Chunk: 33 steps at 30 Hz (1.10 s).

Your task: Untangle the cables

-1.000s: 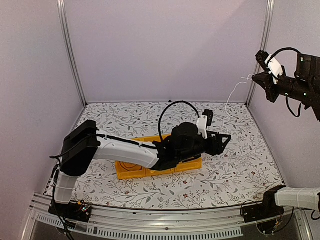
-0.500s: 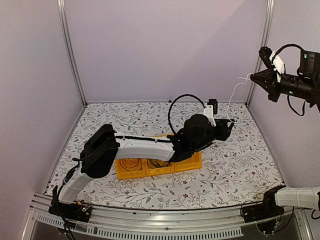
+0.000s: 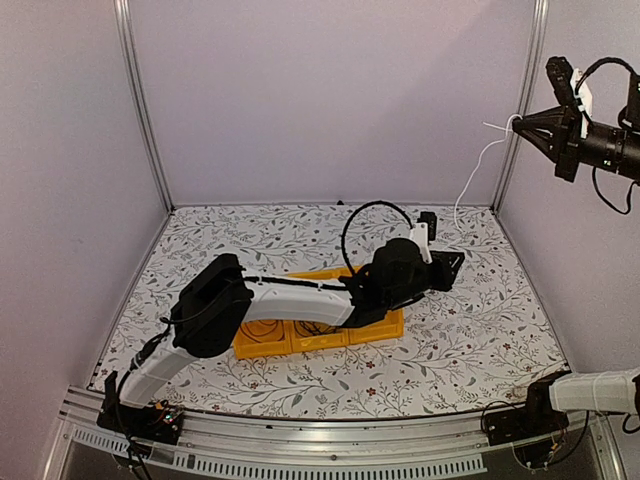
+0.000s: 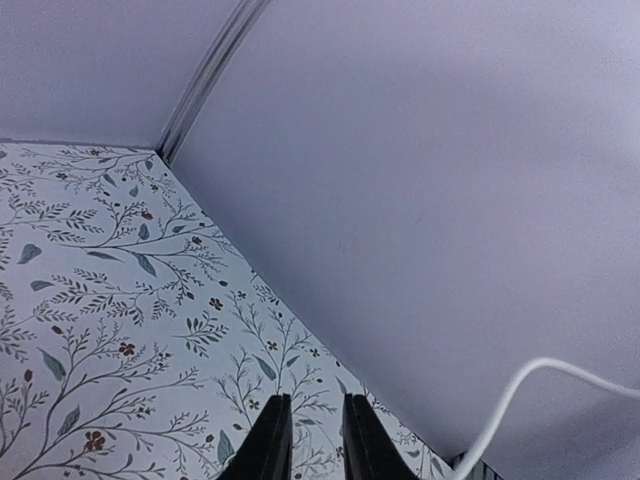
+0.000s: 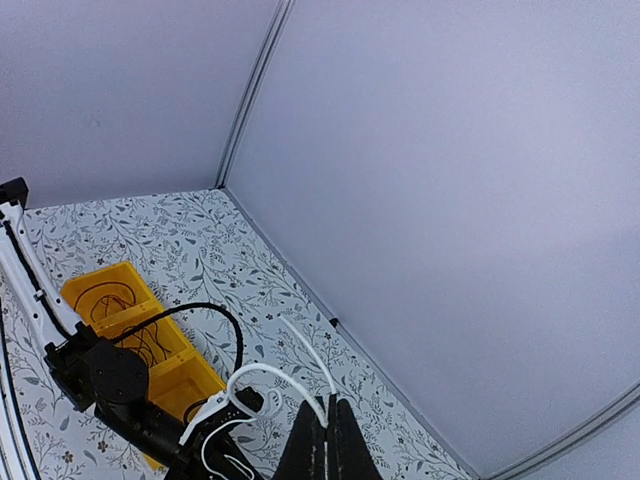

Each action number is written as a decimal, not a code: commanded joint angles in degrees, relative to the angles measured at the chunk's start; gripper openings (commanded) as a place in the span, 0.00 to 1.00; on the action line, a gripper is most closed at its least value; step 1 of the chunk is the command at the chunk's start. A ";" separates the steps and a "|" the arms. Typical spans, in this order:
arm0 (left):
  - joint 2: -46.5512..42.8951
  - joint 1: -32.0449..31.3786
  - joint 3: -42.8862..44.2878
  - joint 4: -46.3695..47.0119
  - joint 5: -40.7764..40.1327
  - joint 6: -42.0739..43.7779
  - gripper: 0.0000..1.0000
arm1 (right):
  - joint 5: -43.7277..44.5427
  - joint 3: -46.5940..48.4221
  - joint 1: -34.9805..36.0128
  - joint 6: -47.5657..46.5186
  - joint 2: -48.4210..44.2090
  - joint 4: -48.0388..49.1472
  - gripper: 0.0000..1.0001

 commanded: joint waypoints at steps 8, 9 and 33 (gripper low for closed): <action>1.43 2.23 -1.98 -0.66 3.01 -4.61 0.17 | -3.76 21.28 -1.62 5.15 3.28 -0.94 0.00; 1.43 2.34 -2.31 -0.67 3.10 -4.91 0.17 | -3.57 23.35 -1.74 5.52 3.57 -0.12 0.00; -22.50 4.57 -29.74 11.93 7.25 5.61 0.31 | -3.87 26.64 -2.44 4.50 8.59 2.49 0.00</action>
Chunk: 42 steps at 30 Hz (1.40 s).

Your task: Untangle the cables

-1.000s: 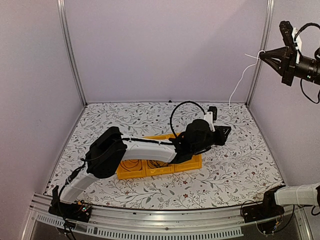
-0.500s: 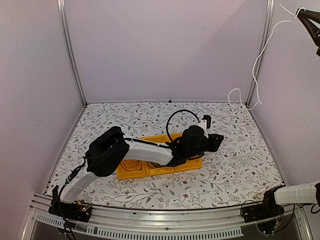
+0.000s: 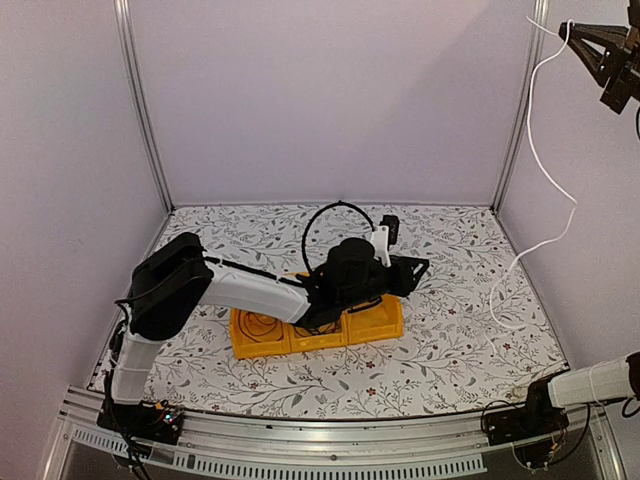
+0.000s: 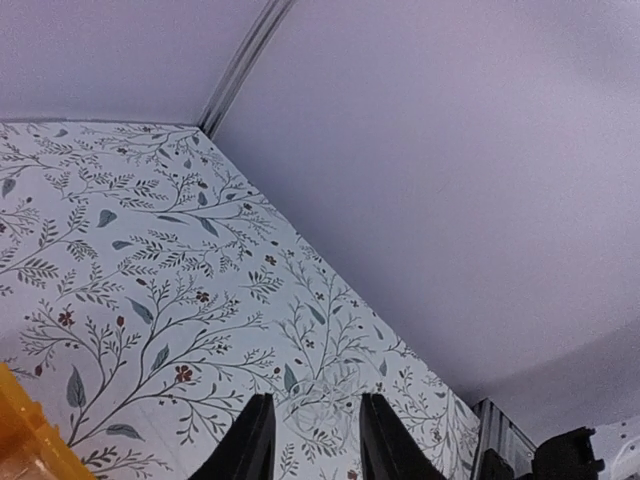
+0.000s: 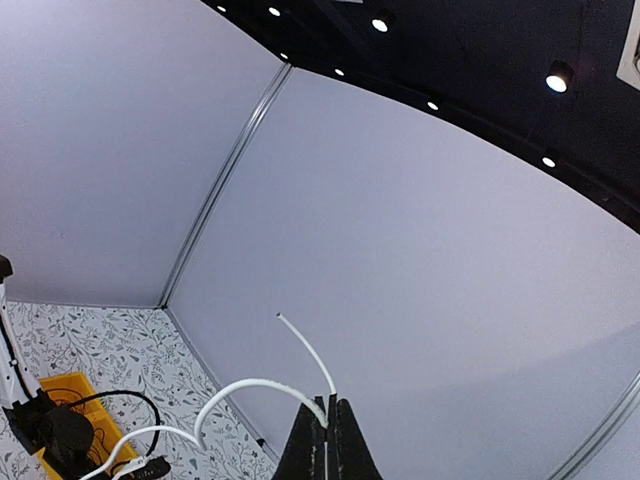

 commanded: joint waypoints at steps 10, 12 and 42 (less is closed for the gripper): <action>-31.41 2.98 -19.50 -12.70 -12.49 11.85 0.54 | -10.61 -19.79 -0.29 -4.59 -1.59 -0.05 0.00; -36.07 3.58 -24.48 -15.61 -16.83 10.50 0.57 | -11.81 -21.61 -0.32 -4.50 -1.15 0.53 0.00; -73.49 8.78 -49.61 -33.03 -33.61 4.52 0.68 | -19.66 -28.24 3.61 5.04 7.50 10.95 0.00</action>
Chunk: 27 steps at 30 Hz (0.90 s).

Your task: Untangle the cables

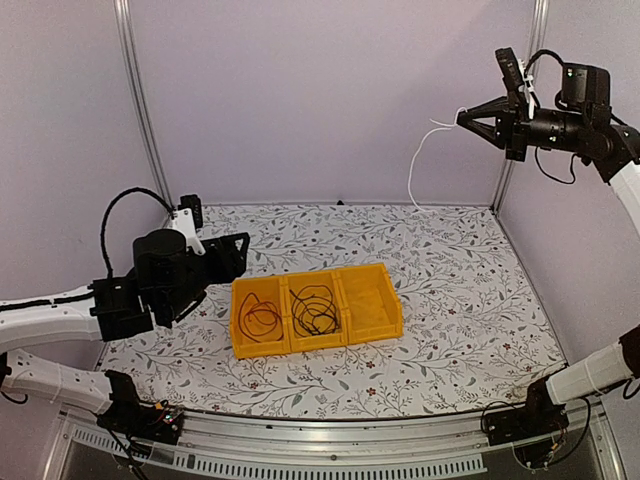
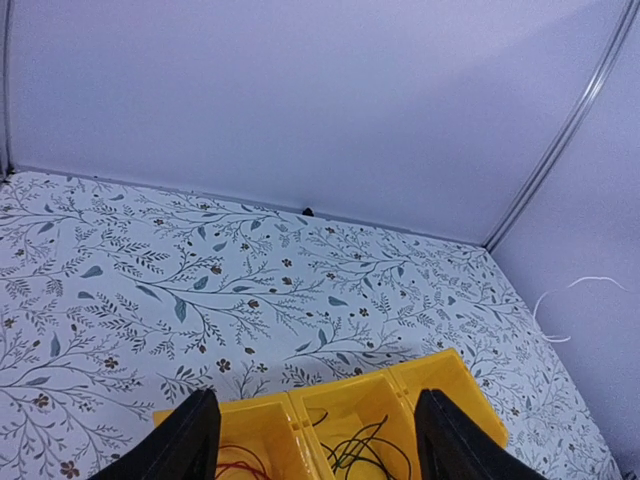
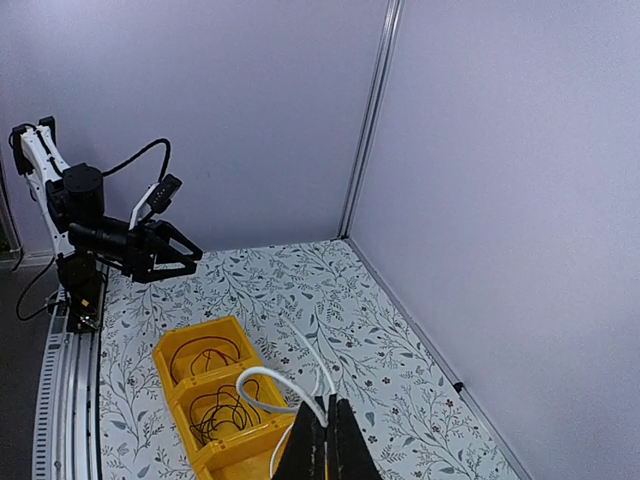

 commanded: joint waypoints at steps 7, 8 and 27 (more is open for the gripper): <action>-1.08 1.40 -0.35 -1.71 1.02 -1.51 0.68 | -0.46 -0.03 1.32 2.57 2.38 3.37 0.00; -1.09 1.39 -0.34 -1.80 1.02 -1.46 0.69 | -0.37 -0.12 1.50 2.57 2.55 3.43 0.00; -2.19 1.49 -0.83 -3.67 0.89 -2.90 0.69 | 2.32 -1.60 6.62 1.95 4.75 4.60 0.00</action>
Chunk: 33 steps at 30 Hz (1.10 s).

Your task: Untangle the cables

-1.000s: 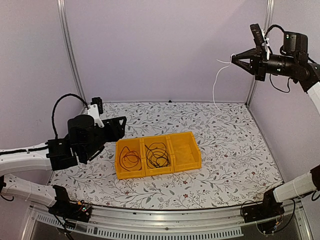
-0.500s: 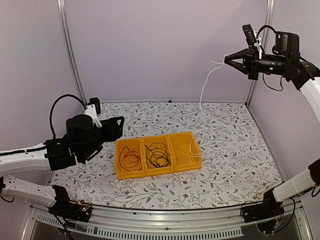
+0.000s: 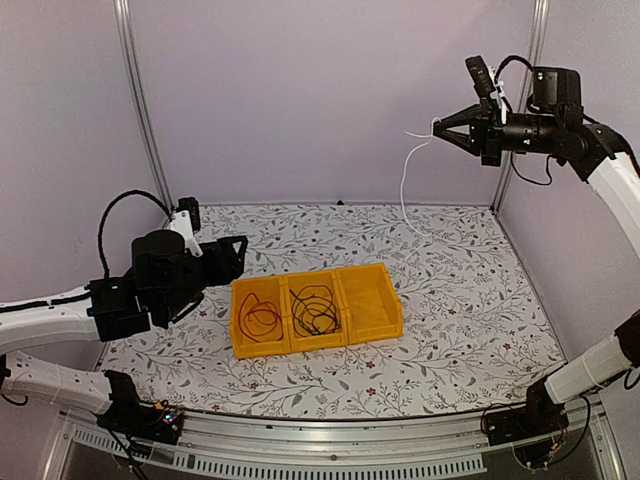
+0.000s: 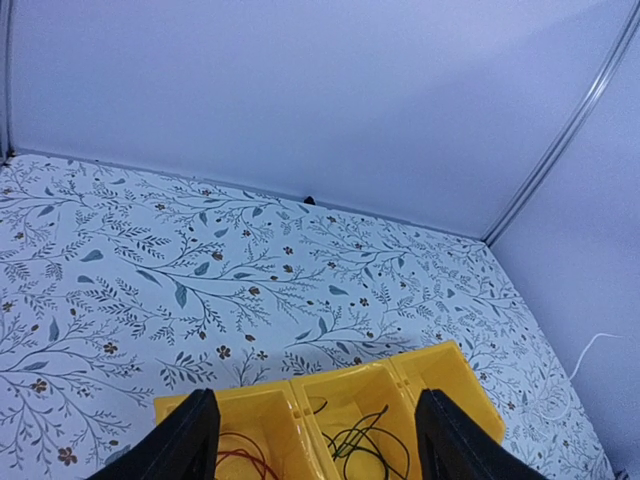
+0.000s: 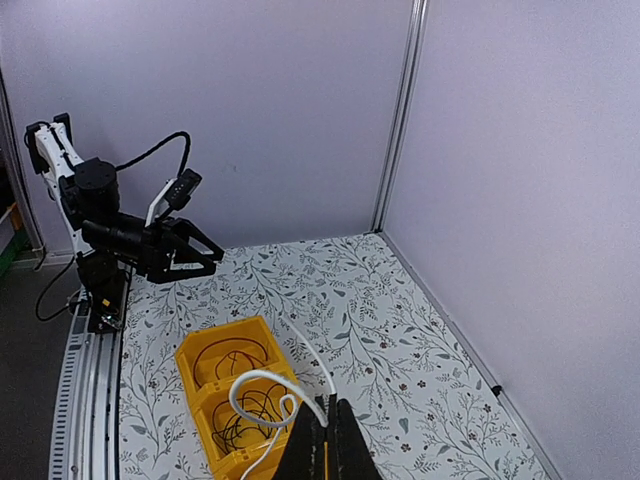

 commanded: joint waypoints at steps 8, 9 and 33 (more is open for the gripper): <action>-1.59 0.86 -1.36 -1.35 -0.45 -0.80 0.69 | 4.38 -2.08 2.07 0.02 2.92 3.44 0.00; -1.78 0.87 -1.42 -1.47 -0.45 -0.90 0.69 | 4.73 -3.02 2.04 -0.20 3.01 3.99 0.00; -2.77 1.84 -2.75 -2.46 -1.68 -0.36 0.71 | 10.94 -23.74 7.35 -2.56 9.42 9.62 0.00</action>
